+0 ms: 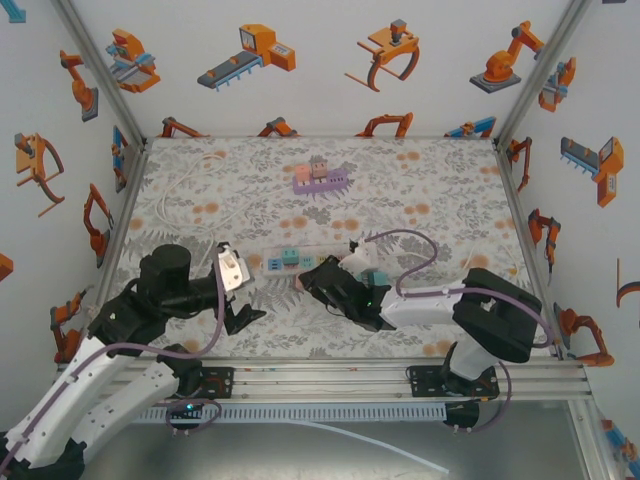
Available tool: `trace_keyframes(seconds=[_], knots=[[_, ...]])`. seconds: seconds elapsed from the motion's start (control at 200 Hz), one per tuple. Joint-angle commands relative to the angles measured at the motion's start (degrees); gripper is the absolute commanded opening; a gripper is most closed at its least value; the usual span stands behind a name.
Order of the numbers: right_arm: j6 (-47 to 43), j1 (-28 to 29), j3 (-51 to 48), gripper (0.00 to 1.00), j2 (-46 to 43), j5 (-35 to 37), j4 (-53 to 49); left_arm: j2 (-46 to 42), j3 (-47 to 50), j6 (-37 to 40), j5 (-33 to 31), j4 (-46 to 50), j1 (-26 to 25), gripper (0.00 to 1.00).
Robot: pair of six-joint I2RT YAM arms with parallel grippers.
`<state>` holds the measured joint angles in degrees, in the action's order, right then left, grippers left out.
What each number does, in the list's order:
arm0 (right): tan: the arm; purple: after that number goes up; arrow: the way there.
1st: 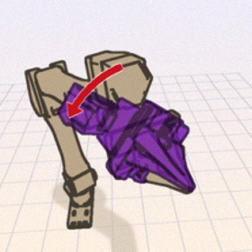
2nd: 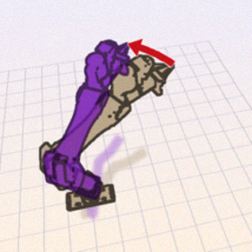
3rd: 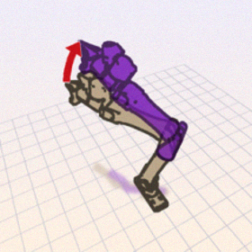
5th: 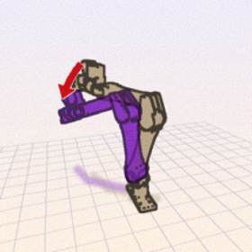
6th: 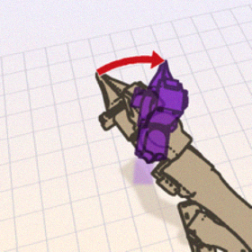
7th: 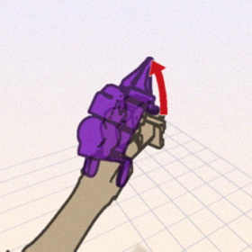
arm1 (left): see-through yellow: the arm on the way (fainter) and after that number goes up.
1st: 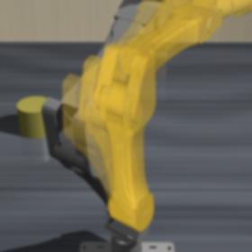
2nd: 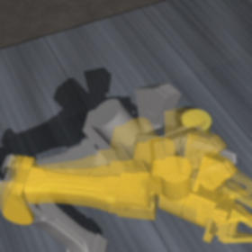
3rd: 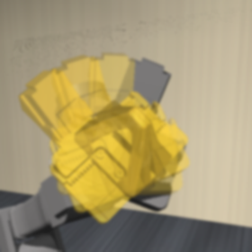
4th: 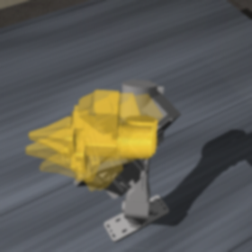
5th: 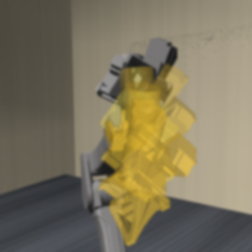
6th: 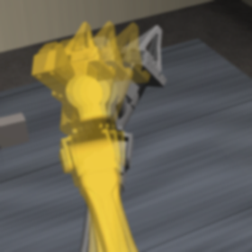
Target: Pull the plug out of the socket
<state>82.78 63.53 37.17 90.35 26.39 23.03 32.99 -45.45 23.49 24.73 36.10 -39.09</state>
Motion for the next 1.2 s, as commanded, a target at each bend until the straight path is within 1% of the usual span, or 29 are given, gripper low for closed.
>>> trace_keyframes(seconds=[0.0,0.165,0.27,0.471,0.636,0.861,1.056,1.197], knots=[[2.9,0.5,-0.8,0.07,1.9,3.6,3.2,0.6,0.7,4.4,2.2,2.1,-0.3,0.97],[4.2,1.0,-0.9,0.09,4.2,3.7,4.5,2.0,0.8,6.3,1.4,2.1,-0.3,0.97],[4.3,1.0,-1.3,0.12,5.2,4.1,5.0,2.4,1.0,6.3,1.4,2.0,-0.3,0.97],[4.3,1.0,-0.5,0.26,5.7,4.0,3.7,2.1,1.7,6.1,1.0,1.6,-0.3,0.97],[4.4,1.0,-0.7,0.31,5.5,4.5,3.1,1.4,1.8,5.5,1.0,0.8,-0.4,0.97],[4.1,1.1,-0.8,0.45,3.5,4.3,0.7,0.6,2.7,5.2,0.2,-0.8,-0.3,0.97],[2.8,1.0,-1.3,0.45,0.5,3.5,-1.0,1.1,2.6,4.3,-0.9,-1.6,-0.3,0.97],[1.4,1.0,-1.5,0.45,-3.1,2.3,-4.4,1.7,2.6,2.6,-2.6,-2.6,-0.3,0.97]])
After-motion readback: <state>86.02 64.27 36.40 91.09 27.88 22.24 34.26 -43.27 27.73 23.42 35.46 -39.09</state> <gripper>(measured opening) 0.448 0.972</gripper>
